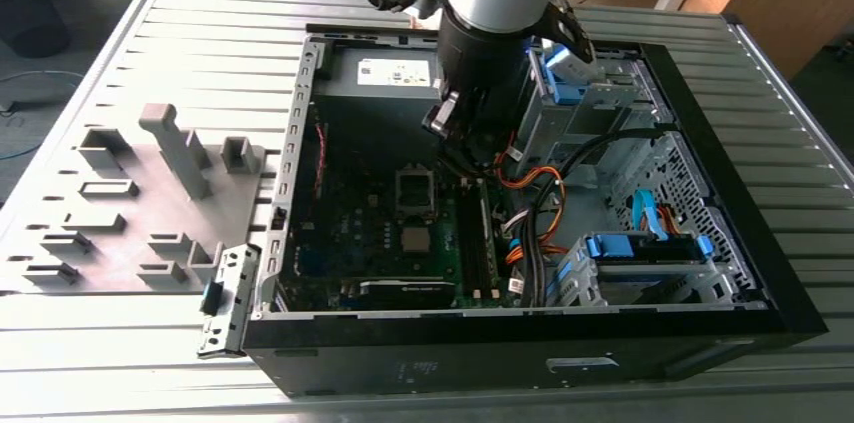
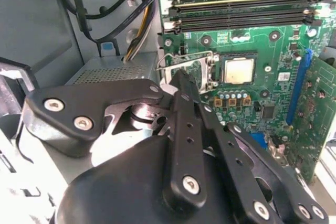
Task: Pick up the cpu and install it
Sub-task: 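Close the cpu cover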
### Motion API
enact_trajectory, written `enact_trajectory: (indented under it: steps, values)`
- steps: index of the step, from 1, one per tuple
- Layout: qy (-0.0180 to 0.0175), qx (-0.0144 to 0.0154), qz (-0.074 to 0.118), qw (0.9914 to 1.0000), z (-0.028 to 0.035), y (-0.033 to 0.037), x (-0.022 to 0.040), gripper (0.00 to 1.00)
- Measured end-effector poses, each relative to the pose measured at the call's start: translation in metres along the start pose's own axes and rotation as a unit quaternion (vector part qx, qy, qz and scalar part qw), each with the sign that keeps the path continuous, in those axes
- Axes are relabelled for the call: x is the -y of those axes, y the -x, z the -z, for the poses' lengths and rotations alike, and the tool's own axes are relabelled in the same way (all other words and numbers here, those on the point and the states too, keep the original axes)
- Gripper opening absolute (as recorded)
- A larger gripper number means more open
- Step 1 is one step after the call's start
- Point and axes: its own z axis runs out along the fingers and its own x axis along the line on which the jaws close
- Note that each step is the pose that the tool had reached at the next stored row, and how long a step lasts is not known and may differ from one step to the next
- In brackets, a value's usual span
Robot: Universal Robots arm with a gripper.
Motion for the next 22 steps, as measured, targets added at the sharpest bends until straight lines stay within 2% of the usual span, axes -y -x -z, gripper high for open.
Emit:
enact_trajectory:
  steps: [2, 8, 11, 16, 22]
  values:
    - [0.0, 0.0002, 0.0, 1.0, -0.0009, 0.0, 0.0, 0.11]
    - [0.0, 0.0001, 0.0, 1.0, -0.0094, -0.0005, 0.0006, 0.11]
    - [0.0, -0.0001, 0.0, 1.0, -0.0099, -0.0005, 0.0007, 0.11]
    - [0.0, 0.0001, 0.0, 1.0, -0.0144, -0.0007, 0.0009, 0.11]
    - [0.0, 0.0001, 0.0, 1.0, -0.0149, -0.0007, 0.001, 0.11]
